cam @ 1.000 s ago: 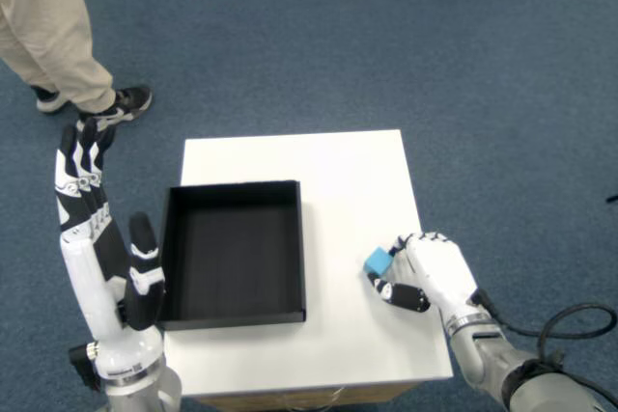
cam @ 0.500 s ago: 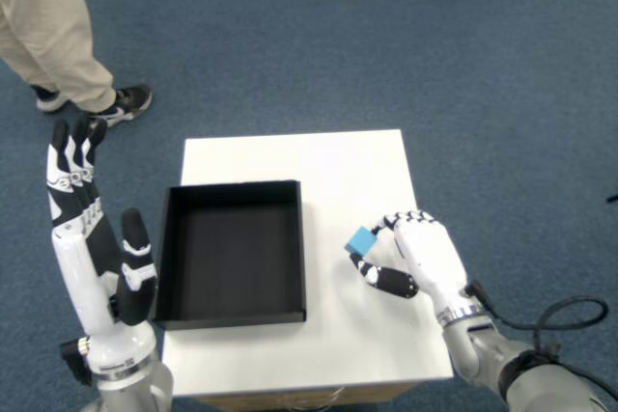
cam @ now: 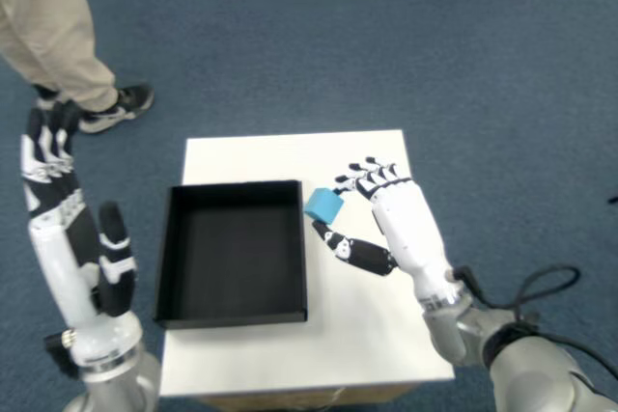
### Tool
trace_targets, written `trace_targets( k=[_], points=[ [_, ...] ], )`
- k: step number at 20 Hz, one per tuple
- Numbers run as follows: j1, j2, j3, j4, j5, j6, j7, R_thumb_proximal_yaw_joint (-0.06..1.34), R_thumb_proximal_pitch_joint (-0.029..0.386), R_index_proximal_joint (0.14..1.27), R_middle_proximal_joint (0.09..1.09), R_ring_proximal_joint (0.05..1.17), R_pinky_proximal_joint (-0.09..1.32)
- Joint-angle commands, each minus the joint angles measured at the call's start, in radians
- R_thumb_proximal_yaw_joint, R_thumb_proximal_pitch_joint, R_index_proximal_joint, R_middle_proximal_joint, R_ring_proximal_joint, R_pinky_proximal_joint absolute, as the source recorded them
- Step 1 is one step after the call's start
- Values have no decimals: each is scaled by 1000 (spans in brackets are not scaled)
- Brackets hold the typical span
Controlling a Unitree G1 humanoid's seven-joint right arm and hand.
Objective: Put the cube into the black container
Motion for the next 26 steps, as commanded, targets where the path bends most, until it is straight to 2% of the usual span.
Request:
trace_targets(
  k=[1, 4, 11, 18, 26],
  points=[
    [-64, -11, 13, 37, -23, -45, -120, 1246, 189, 1050, 584, 452, 343],
    [-105, 11, 40, 44, -55, -61, -194, 1242, 191, 1049, 590, 455, 353],
    [-159, 47, 59, 38, -66, -45, -192, 1248, 194, 1049, 603, 463, 366],
    [-232, 48, 73, -114, -71, 124, -88, 1250, 191, 1050, 608, 465, 366],
    [-223, 48, 15, -197, -75, 268, 89, 1222, 188, 1049, 602, 452, 332]
  ],
)
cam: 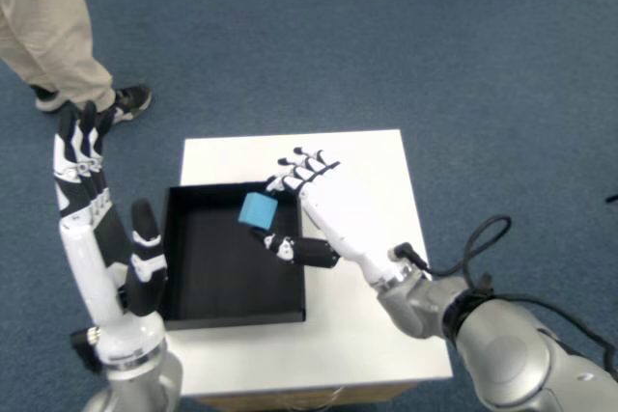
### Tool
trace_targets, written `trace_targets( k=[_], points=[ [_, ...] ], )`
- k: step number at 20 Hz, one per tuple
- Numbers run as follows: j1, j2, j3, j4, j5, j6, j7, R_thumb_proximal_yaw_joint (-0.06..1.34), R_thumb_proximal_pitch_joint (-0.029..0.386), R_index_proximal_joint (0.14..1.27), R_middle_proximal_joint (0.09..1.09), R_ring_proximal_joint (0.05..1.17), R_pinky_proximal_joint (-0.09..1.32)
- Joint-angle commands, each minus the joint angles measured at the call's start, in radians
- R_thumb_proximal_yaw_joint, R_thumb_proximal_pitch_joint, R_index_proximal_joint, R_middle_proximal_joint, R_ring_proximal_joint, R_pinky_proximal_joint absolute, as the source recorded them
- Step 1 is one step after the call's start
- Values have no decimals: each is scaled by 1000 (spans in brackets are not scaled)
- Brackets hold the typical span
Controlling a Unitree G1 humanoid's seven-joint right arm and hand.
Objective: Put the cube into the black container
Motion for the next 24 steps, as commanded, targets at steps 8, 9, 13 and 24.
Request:
trace_targets(
  k=[8, 9, 13, 24],
  points=[
    [-25, -1, -129, -16, 6, 105, 216, 1237, 185, 1061, 590, 448, 339],
    [-24, 0, -140, -20, -1, 112, 233, 1236, 185, 1060, 588, 449, 344],
    [-14, 2, -182, -29, -31, 132, 270, 1231, 187, 1056, 588, 458, 365],
    [-14, 4, -249, -50, -184, 240, 326, 304, 3, 471, 456, 401, 292]
  ],
)
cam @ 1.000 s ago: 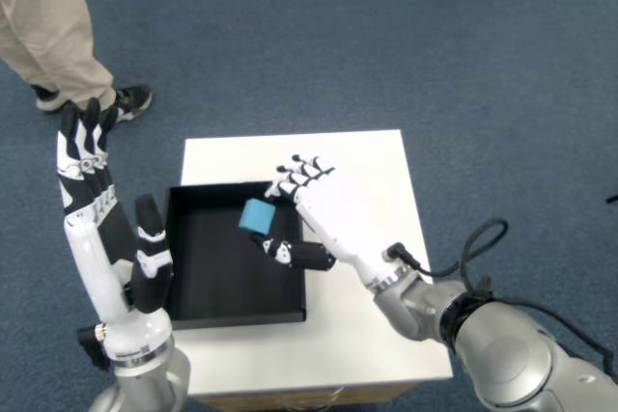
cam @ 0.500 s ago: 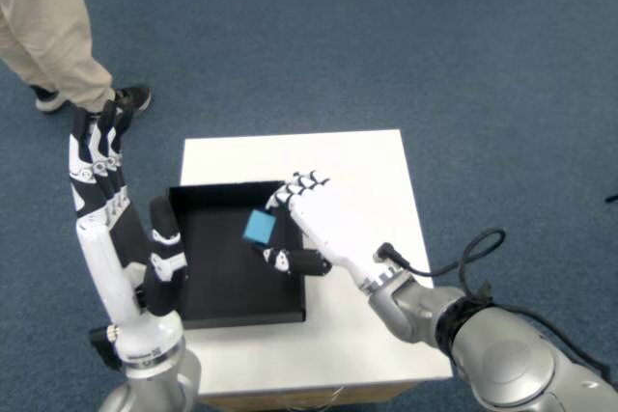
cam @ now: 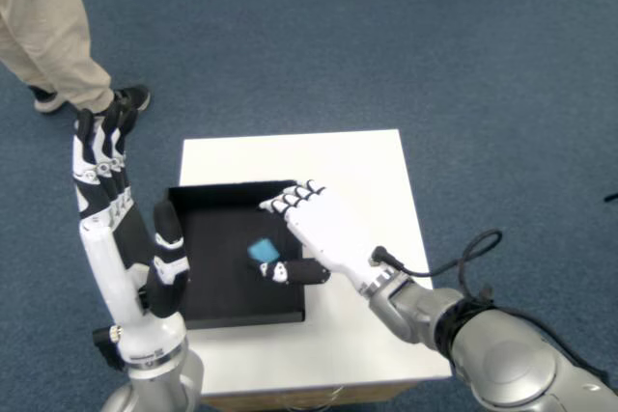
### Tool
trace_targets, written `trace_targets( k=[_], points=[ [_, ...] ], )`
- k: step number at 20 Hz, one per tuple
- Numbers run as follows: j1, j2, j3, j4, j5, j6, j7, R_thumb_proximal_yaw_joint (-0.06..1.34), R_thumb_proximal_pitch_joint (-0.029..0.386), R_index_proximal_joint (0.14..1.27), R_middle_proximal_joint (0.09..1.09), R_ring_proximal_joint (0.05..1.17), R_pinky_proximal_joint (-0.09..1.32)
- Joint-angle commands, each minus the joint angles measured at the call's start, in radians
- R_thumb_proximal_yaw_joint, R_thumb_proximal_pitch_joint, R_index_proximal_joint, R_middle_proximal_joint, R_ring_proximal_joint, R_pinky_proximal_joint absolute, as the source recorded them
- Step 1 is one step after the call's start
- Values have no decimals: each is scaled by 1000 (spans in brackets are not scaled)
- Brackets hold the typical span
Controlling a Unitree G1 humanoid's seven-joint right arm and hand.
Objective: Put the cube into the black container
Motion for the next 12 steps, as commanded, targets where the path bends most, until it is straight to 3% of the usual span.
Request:
trace_targets(
  k=[1, 12],
  points=[
    [-56, -8, -44, -8, -18, 21, -28, 325, 6, 496, 458, 398, 286],
    [-4, -9, -156, 40, -74, 2, -45, 531, 56, 597, 486, 406, 317]
  ],
)
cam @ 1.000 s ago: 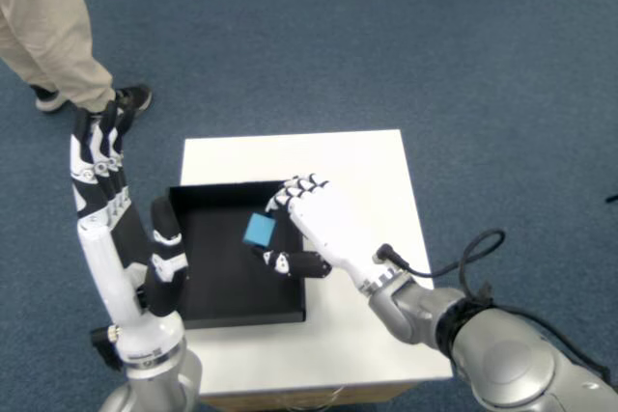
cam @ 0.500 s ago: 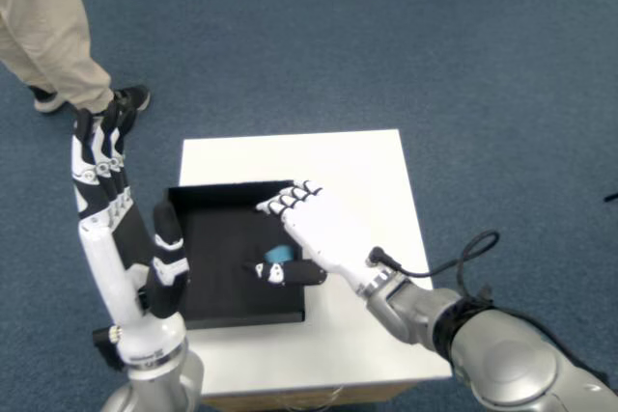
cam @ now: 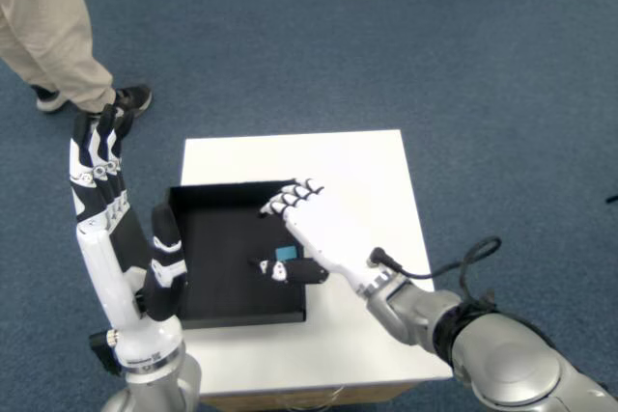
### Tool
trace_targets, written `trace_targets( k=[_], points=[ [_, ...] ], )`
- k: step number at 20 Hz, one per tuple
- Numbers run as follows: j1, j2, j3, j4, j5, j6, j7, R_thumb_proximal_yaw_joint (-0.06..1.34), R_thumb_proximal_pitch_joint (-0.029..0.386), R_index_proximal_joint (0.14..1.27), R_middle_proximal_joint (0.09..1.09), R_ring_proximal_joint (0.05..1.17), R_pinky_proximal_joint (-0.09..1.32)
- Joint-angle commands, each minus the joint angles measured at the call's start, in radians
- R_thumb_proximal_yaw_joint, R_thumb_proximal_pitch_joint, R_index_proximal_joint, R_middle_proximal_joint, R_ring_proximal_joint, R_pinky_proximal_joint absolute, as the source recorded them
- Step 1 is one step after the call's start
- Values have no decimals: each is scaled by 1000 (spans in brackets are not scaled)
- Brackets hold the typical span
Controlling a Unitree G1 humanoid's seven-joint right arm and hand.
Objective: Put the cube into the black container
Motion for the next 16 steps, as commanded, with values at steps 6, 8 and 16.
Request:
trace_targets(
  k=[6, 8, 16],
  points=[
    [20, -21, -177, 83, 106, -276, -156, 589, 70, 627, 525, 443, 381],
    [34, -45, -210, 98, 139, -374, -161, 597, 81, 620, 522, 444, 384],
    [133, -102, -380, 94, 333, -679, -117, 535, 185, 546, 521, 476, 429]
  ],
)
